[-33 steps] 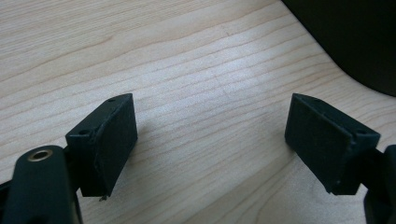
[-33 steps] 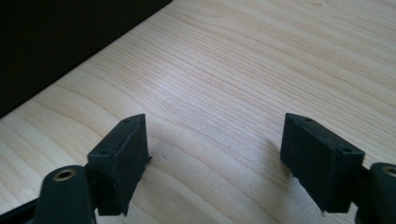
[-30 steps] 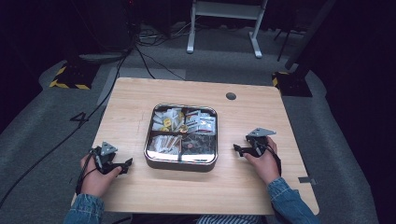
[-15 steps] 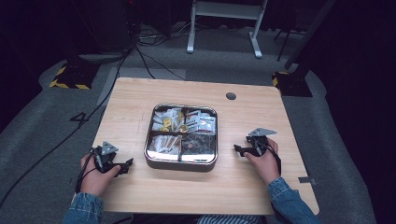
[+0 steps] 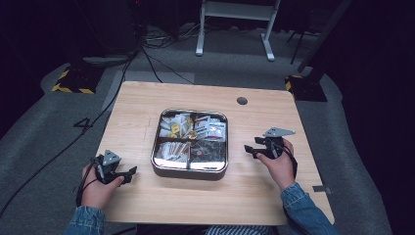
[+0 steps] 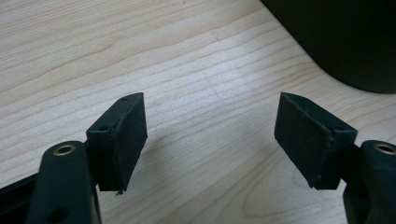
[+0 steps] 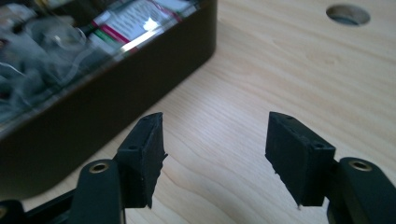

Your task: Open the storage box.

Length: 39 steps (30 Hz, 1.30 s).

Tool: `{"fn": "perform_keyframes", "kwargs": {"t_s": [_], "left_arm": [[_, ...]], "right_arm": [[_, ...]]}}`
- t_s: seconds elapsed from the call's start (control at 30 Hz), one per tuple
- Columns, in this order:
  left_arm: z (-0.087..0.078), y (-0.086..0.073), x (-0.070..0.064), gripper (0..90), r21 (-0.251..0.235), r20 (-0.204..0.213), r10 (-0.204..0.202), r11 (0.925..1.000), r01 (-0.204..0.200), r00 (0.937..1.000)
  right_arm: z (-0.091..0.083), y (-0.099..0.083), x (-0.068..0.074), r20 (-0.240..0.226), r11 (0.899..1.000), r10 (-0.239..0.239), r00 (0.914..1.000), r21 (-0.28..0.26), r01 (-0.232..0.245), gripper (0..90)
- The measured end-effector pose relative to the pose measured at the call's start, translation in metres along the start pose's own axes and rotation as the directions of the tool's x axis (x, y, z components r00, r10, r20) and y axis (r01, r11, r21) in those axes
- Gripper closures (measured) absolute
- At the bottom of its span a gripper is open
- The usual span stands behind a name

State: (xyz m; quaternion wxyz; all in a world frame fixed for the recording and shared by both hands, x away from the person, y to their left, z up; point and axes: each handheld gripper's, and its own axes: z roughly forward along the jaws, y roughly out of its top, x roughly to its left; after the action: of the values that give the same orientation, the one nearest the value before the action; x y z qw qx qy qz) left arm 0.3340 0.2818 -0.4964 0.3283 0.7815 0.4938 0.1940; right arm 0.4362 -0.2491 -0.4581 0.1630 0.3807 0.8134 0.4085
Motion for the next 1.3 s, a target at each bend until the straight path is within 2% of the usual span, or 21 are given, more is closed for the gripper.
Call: {"fn": "perform_keyframes", "kwargs": {"t_s": [0.07, 0.1, 0.2, 0.23, 0.27, 0.3, 0.37, 0.43, 0.5, 0.57, 0.67, 0.8, 0.83, 0.87, 0.9, 0.97, 1.03, 1.1, 1.23, 1.27, 1.3], "left_arm": [[0.000, 0.000, -0.001, 23.1, 0.008, 0.024, -0.017, 0.9998, 0.017, 0.9996], [-0.001, 0.001, -0.003, 22.9, -0.005, 0.028, -0.038, 0.9993, 0.038, 0.9989], [-0.001, 0.002, -0.003, 23.2, -0.010, 0.038, -0.046, 0.9989, 0.046, 0.9982], [-0.002, 0.003, -0.004, 23.4, -0.009, 0.047, -0.045, 0.9989, 0.045, 0.9979], [-0.002, 0.003, -0.004, 24.0, -0.009, 0.047, -0.045, 0.9989, 0.045, 0.9979], [-0.002, 0.004, -0.005, 24.9, 0.012, 0.053, -0.029, 0.9995, 0.028, 0.9982], [-0.003, 0.005, -0.005, 25.1, 0.026, 0.057, -0.030, 0.9993, 0.028, 0.9980], [-0.003, 0.006, -0.007, 26.4, 0.032, 0.066, -0.041, 0.9987, 0.039, 0.9969], [-0.003, 0.008, -0.007, 27.2, 0.044, 0.080, -0.052, 0.9979, 0.048, 0.9955], [-0.004, 0.008, -0.007, 27.7, 0.049, 0.082, -0.053, 0.9976, 0.049, 0.9952], [-0.003, 0.009, -0.007, 28.2, 0.043, 0.081, -0.058, 0.9976, 0.055, 0.9950], [-0.004, 0.009, -0.007, 28.4, 0.046, 0.087, -0.065, 0.9971, 0.061, 0.9941], [-0.004, 0.009, -0.006, 28.5, 0.056, 0.098, -0.072, 0.9962, 0.067, 0.9925], [-0.004, 0.009, -0.006, 28.5, 0.056, 0.098, -0.072, 0.9962, 0.067, 0.9925], [-0.002, 0.009, -0.006, 28.5, 0.061, 0.100, -0.067, 0.9963, 0.061, 0.9928], [-0.001, 0.009, -0.007, 28.5, 0.064, 0.097, -0.066, 0.9962, 0.060, 0.9931], [0.001, 0.009, -0.008, 28.5, 0.073, 0.101, -0.055, 0.9961, 0.048, 0.9934], [0.002, 0.009, -0.009, 28.4, 0.073, 0.102, -0.051, 0.9964, 0.043, 0.9935], [0.003, 0.008, -0.009, 28.1, 0.068, 0.102, -0.049, 0.9968, 0.042, 0.9935], [0.003, 0.008, -0.009, 27.8, 0.068, 0.102, -0.049, 0.9968, 0.042, 0.9935], [0.004, 0.008, -0.009, 27.3, 0.060, 0.101, -0.045, 0.9974, 0.039, 0.9939]], "right_arm": [[-0.003, 0.009, 0.005, -0.024, 1.000, -0.015, 0.9996, -0.027, 0.015, 39.2], [-0.004, 0.013, 0.008, -0.037, 0.999, -0.019, 0.9992, -0.041, 0.018, 39.7], [-0.006, 0.019, 0.012, -0.052, 0.998, -0.030, 0.9982, -0.056, 0.027, 40.1], [-0.007, 0.026, 0.018, -0.071, 0.997, -0.042, 0.9966, -0.062, 0.038, 40.2], [-0.007, 0.026, 0.018, -0.071, 0.997, -0.042, 0.9966, -0.062, 0.038, 40.2], [-0.006, 0.033, 0.024, -0.092, 0.997, -0.054, 0.9942, -0.063, 0.049, 41.1], [-0.005, 0.037, 0.027, -0.100, 0.997, -0.067, 0.9927, -0.051, 0.062, 41.4], [-0.001, 0.049, 0.037, -0.124, 0.996, -0.089, 0.9882, -0.026, 0.086, 42.4], [0.002, 0.057, 0.043, -0.139, 0.995, -0.103, 0.9849, -0.022, 0.101, 42.5], [0.003, 0.061, 0.047, -0.144, 0.994, -0.111, 0.9832, -0.021, 0.110, 42.5], [0.009, 0.076, 0.060, -0.169, 0.990, -0.139, 0.9758, -0.022, 0.137, 41.8], [0.015, 0.084, 0.068, -0.178, 0.988, -0.151, 0.9724, -0.022, 0.150, 38.1], [0.022, 0.090, 0.073, -0.191, 0.987, -0.161, 0.9684, -0.012, 0.161, 36.7], [0.022, 0.090, 0.073, -0.191, 0.987, -0.161, 0.9684, -0.012, 0.161, 36.7], [0.028, 0.096, 0.080, -0.206, 0.985, -0.172, 0.9632, -0.017, 0.173, 36.2], [0.030, 0.098, 0.082, -0.211, 0.984, -0.178, 0.9610, -0.020, 0.178, 36.1], [0.042, 0.106, 0.093, -0.231, 0.976, -0.215, 0.9489, -0.026, 0.215, 36.7], [0.050, 0.110, 0.098, -0.240, 0.972, -0.232, 0.9427, -0.023, 0.233, 36.7], [0.069, 0.113, 0.107, -0.270, 0.968, -0.243, 0.9315, -0.012, 0.250, 39.0], [0.069, 0.113, 0.107, -0.270, 0.968, -0.243, 0.9315, -0.012, 0.250, 39.0], [0.077, 0.114, 0.111, -0.286, 0.969, -0.241, 0.9275, -0.010, 0.248, 39.3]]}}
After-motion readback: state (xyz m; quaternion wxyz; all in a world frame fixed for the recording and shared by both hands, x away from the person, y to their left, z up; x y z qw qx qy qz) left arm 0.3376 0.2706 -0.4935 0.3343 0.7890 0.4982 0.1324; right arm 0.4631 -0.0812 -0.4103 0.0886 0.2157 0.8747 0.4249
